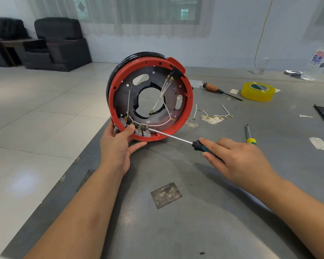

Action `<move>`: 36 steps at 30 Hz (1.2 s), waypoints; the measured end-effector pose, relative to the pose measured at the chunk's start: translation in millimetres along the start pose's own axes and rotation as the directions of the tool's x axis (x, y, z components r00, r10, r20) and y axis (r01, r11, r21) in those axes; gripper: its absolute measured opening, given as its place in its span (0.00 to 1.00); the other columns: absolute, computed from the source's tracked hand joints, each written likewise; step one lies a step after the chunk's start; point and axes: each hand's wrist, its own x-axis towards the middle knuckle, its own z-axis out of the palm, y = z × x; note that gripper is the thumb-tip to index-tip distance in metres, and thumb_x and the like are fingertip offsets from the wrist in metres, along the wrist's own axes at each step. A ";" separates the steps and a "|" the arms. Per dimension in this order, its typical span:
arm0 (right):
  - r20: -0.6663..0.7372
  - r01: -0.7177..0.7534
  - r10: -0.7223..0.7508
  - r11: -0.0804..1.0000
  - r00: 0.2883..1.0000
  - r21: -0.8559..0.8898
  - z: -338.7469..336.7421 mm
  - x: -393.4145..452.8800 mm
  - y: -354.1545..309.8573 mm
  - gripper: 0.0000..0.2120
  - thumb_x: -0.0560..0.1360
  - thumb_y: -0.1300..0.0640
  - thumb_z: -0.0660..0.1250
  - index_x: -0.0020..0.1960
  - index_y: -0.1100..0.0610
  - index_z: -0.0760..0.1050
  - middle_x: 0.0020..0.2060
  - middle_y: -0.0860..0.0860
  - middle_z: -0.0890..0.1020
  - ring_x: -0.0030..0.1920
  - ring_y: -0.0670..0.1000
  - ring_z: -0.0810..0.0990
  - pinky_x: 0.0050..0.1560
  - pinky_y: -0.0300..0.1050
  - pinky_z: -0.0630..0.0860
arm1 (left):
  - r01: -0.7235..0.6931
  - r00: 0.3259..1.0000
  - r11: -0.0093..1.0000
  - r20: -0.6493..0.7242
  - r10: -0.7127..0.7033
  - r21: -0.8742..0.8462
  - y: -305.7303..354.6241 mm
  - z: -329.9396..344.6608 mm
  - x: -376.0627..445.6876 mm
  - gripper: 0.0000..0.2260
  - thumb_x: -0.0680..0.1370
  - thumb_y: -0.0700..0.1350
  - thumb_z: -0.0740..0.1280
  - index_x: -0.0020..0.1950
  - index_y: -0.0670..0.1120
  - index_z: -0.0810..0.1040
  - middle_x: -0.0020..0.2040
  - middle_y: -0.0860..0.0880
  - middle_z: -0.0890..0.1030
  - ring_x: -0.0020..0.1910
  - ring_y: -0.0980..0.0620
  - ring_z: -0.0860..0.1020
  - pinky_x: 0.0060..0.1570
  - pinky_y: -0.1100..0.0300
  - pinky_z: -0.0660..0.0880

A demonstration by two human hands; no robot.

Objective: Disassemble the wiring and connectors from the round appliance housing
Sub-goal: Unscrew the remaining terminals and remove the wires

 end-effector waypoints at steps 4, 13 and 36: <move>-0.030 -0.009 0.010 1.000 1.000 0.030 2.4 2.4 -3.6 0.20 0.84 0.45 0.58 0.67 0.53 0.80 0.41 0.51 0.82 0.30 0.57 0.79 0.25 0.48 0.75 | 0.002 1.000 1.000 0.010 -0.002 -0.005 -1.2 0.4 -1.6 0.16 0.83 0.36 0.69 0.70 0.46 0.78 0.59 0.45 0.87 0.52 0.41 0.88 0.42 0.46 0.86; -0.047 -0.058 0.063 0.992 0.997 0.116 -3.5 -1.1 0.2 0.21 0.80 0.44 0.60 0.63 0.53 0.83 0.37 0.48 0.83 0.32 0.53 0.80 0.28 0.44 0.74 | 0.005 1.000 1.000 -0.004 -0.005 -0.022 -0.5 -0.8 -0.6 0.18 0.82 0.35 0.69 0.72 0.47 0.77 0.60 0.45 0.86 0.52 0.41 0.88 0.44 0.42 0.86; -0.002 -0.131 0.133 0.974 0.991 0.183 0.1 -0.7 -1.9 0.21 0.80 0.43 0.59 0.65 0.51 0.82 0.39 0.48 0.83 0.34 0.52 0.80 0.29 0.48 0.79 | 0.008 1.000 1.000 0.020 -0.008 -0.030 0.4 -2.1 -0.3 0.19 0.82 0.33 0.69 0.72 0.46 0.78 0.61 0.45 0.86 0.53 0.42 0.88 0.44 0.41 0.86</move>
